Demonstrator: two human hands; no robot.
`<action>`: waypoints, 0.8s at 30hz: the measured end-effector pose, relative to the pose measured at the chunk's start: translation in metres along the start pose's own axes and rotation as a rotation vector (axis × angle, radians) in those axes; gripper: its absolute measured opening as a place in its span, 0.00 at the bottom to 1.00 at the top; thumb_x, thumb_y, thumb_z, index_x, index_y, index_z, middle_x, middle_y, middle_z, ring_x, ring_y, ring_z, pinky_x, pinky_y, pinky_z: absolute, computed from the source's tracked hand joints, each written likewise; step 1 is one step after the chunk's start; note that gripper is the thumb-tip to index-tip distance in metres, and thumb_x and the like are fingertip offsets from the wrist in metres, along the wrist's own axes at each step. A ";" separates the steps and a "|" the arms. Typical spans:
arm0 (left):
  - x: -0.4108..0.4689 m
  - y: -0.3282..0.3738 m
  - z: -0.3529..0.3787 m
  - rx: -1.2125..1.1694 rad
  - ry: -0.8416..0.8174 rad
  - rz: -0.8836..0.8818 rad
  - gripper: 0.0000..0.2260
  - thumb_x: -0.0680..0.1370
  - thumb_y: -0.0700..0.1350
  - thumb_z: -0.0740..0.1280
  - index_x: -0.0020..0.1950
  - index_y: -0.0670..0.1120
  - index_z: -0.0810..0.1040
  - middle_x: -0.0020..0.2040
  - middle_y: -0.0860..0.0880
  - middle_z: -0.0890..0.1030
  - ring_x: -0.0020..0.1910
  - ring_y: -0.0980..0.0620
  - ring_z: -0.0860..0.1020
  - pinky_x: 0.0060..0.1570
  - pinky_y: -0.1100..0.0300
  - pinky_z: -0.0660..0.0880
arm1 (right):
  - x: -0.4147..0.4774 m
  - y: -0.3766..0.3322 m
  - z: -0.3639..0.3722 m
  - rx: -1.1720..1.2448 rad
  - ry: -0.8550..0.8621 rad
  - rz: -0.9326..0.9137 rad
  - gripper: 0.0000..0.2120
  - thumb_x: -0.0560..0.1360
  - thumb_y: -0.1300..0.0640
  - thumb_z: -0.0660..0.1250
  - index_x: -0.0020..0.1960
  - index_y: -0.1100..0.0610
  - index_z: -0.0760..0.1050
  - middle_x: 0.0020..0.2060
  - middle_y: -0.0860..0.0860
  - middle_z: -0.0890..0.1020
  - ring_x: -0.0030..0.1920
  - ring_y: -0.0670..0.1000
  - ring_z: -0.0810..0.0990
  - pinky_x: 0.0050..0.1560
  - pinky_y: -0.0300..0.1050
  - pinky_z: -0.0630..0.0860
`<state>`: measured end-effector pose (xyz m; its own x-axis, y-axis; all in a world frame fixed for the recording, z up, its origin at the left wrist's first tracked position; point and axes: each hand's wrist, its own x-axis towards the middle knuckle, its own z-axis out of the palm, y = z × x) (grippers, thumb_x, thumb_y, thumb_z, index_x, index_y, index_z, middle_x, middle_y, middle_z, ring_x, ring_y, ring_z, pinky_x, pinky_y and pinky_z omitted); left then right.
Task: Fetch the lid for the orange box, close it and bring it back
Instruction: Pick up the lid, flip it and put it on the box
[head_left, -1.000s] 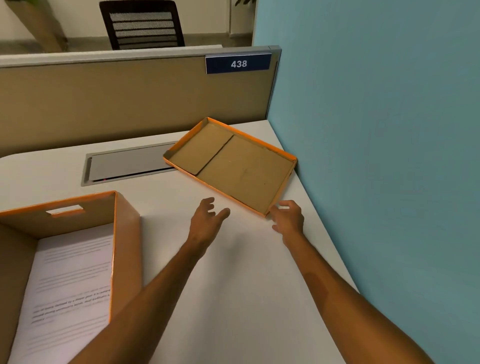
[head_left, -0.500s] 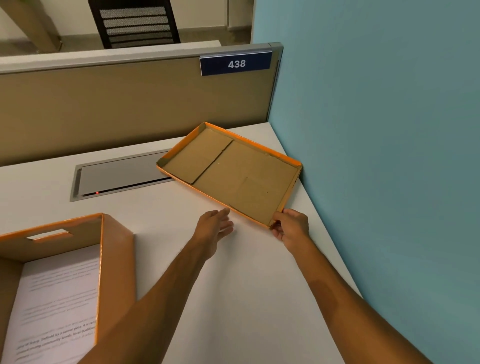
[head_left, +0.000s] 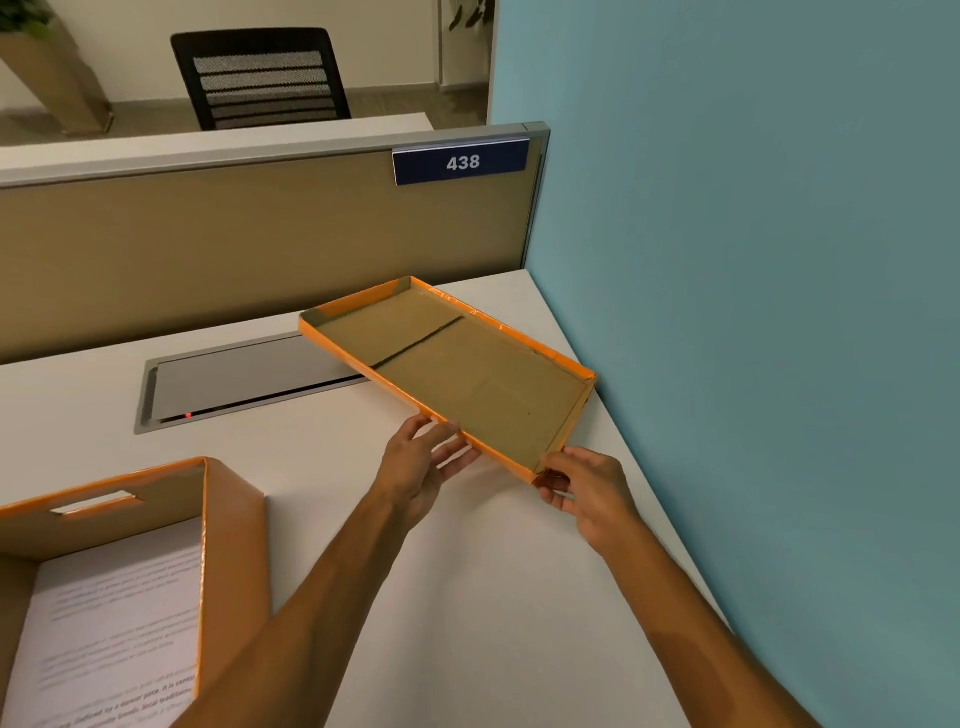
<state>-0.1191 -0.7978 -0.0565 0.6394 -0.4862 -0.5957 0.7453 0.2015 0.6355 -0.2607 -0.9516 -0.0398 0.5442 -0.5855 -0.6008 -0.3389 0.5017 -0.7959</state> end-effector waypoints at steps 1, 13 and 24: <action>-0.004 0.002 0.000 0.012 0.003 0.012 0.18 0.76 0.36 0.70 0.65 0.43 0.75 0.56 0.41 0.84 0.51 0.40 0.85 0.48 0.44 0.82 | -0.004 0.001 0.000 -0.025 -0.005 -0.006 0.06 0.74 0.63 0.71 0.49 0.65 0.82 0.41 0.61 0.84 0.38 0.55 0.83 0.38 0.48 0.81; -0.081 0.037 0.014 0.236 0.023 0.246 0.19 0.75 0.36 0.71 0.64 0.43 0.73 0.55 0.39 0.83 0.52 0.40 0.84 0.51 0.42 0.81 | -0.073 0.018 0.053 -1.106 0.168 -1.023 0.31 0.69 0.44 0.76 0.68 0.55 0.74 0.63 0.55 0.78 0.61 0.55 0.77 0.55 0.48 0.76; -0.169 0.044 0.012 0.551 0.183 0.669 0.19 0.74 0.45 0.74 0.62 0.49 0.72 0.58 0.49 0.80 0.53 0.48 0.82 0.50 0.50 0.82 | -0.133 0.028 0.111 -0.762 0.242 -1.244 0.16 0.73 0.60 0.75 0.59 0.62 0.80 0.52 0.58 0.85 0.51 0.56 0.84 0.55 0.54 0.81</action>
<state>-0.1966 -0.7174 0.0778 0.9642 -0.2598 -0.0538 0.0377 -0.0668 0.9971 -0.2572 -0.7891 0.0257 0.6683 -0.5070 0.5444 -0.1150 -0.7934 -0.5977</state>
